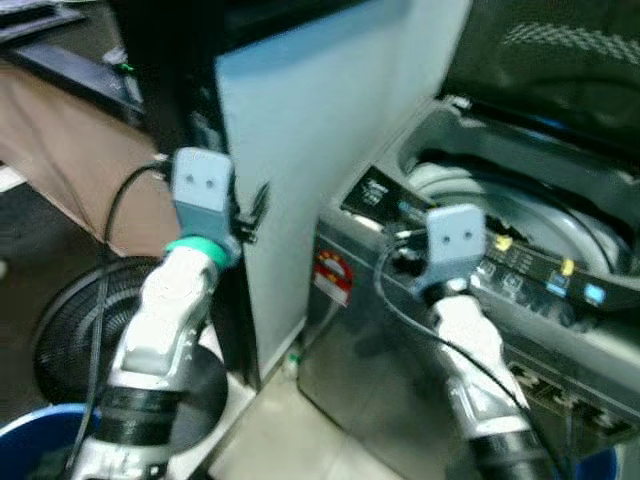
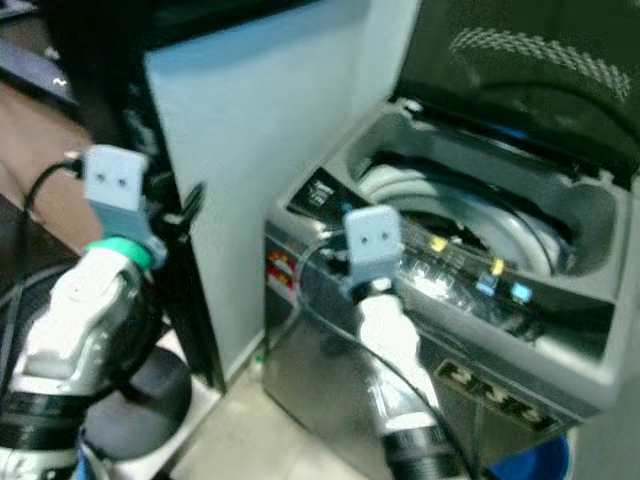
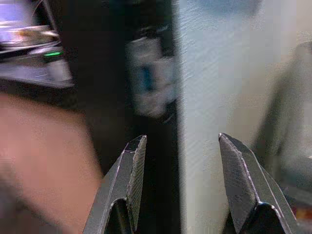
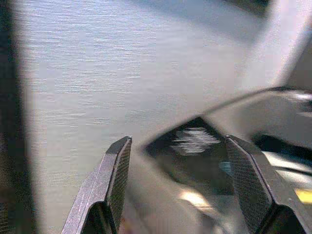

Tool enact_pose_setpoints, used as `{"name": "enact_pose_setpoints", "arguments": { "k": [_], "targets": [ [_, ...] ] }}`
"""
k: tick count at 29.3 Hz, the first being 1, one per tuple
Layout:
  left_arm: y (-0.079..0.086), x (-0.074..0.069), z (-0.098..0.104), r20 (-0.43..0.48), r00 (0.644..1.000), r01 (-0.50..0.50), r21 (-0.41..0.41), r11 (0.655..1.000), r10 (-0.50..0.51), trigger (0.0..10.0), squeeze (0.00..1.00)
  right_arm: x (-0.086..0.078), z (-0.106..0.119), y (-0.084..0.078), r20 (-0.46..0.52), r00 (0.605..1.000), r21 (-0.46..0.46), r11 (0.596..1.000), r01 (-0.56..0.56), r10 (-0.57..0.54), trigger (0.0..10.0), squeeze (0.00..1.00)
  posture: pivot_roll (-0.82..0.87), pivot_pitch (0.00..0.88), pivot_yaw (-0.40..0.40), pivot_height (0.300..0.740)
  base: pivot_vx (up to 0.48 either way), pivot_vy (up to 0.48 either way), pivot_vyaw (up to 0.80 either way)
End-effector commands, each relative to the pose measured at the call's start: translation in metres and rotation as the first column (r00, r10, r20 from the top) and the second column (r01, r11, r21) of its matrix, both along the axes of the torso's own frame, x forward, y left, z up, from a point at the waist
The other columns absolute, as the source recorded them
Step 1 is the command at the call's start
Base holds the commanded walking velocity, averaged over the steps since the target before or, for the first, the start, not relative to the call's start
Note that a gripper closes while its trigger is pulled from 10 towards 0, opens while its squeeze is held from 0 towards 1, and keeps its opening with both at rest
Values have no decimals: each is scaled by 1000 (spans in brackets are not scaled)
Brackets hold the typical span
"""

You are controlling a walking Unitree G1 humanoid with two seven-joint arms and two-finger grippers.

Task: Clothes washing

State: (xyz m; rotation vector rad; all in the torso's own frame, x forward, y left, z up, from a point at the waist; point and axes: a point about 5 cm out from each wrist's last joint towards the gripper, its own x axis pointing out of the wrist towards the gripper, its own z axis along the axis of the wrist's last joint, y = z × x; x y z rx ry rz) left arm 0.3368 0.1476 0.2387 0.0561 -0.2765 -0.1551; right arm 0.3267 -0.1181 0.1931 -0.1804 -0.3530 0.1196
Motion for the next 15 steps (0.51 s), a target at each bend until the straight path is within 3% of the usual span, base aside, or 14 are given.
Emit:
{"name": "enact_pose_setpoints", "arguments": {
  "k": [1,15],
  "targets": [
    [-3,1,-2,-7,1000,9,3,1000,-9,10000,0,-1,-2,-4,-4,1000,2,1000,16,-16,10000,0,57,0,27,740,0,0,781],
    [-3,1,-2,-7,1000,8,7,1000,-8,10000,0,-1,-3,-2,-5,1000,6,1000,9,-9,10000,0,58,0,29,740,0,0,781]
  ]
}}
